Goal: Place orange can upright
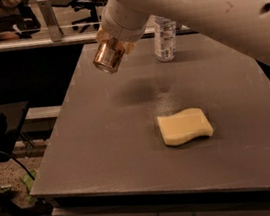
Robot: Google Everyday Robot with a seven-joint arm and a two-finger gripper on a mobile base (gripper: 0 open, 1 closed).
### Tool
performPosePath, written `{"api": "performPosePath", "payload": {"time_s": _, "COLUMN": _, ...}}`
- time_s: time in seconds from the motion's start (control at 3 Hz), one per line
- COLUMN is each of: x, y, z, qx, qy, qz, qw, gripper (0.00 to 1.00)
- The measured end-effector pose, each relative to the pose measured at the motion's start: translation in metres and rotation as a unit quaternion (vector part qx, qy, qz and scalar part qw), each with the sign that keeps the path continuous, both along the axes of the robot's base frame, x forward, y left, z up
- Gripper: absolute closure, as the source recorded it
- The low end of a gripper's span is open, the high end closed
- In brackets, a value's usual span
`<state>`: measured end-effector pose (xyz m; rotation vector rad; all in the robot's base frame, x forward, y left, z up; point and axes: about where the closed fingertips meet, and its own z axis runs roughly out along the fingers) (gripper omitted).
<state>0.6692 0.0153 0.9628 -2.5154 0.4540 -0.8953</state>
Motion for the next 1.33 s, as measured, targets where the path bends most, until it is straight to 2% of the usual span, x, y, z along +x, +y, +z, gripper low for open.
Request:
{"api": "performPosePath", "payload": {"time_s": 0.33, "x": -0.005, "y": 0.001, "z": 0.003, "qx": -0.015, "qy": -0.065, "qz": 0.040, "qw": 0.9970, "gripper": 1.00}}
{"api": "performPosePath", "payload": {"time_s": 0.67, "x": -0.012, "y": 0.002, "z": 0.008, "qx": -0.029, "qy": -0.124, "qz": 0.075, "qw": 0.9890, "gripper": 1.00}}
{"api": "performPosePath", "payload": {"time_s": 1.0, "x": -0.019, "y": 0.004, "z": 0.010, "qx": -0.039, "qy": -0.174, "qz": 0.105, "qw": 0.9784, "gripper": 1.00}}
{"api": "performPosePath", "payload": {"time_s": 1.33, "x": -0.026, "y": 0.008, "z": 0.012, "qx": -0.046, "qy": -0.221, "qz": 0.131, "qw": 0.9654, "gripper": 1.00}}
